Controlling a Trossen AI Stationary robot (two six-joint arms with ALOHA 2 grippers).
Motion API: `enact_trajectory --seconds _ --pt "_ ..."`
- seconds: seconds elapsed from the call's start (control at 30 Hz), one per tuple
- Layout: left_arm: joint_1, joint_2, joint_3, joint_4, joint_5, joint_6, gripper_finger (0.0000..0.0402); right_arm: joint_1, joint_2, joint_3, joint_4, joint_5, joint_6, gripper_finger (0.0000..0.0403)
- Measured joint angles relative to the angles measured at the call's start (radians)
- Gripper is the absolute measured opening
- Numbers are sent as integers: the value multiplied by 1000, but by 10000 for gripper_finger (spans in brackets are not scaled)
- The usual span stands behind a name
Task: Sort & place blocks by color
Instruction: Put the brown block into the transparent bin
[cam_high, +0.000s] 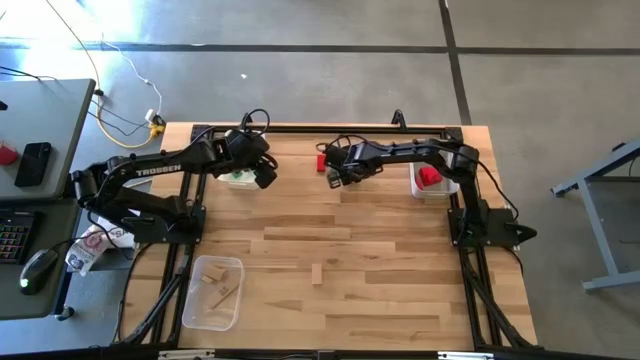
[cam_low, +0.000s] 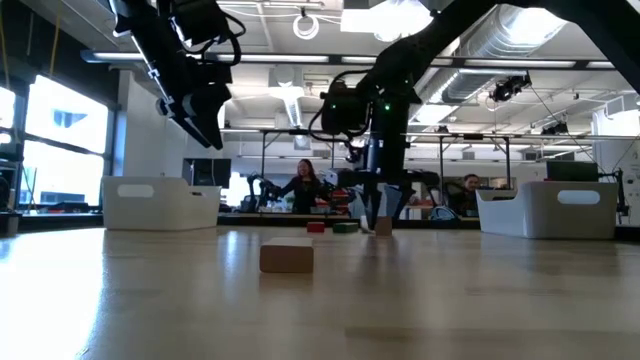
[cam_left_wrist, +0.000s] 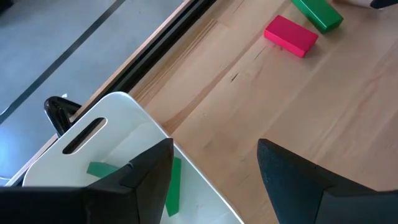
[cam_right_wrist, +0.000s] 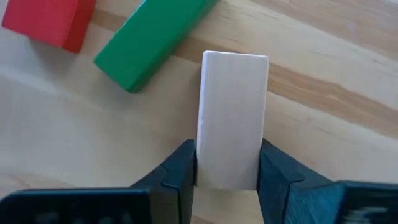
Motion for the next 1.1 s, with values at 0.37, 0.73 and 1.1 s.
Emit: enact_trajectory --seconds 0.37,0.73,1.1 --pt "0 0 0 0 4 0 220 37 -17 0 -4 -20 -150 103" --pt "0 0 0 2 8 -1 218 139 -128 0 -34 7 -231 103" --pt "0 0 0 4 25 -25 219 210 -199 0 -32 27 -325 108"
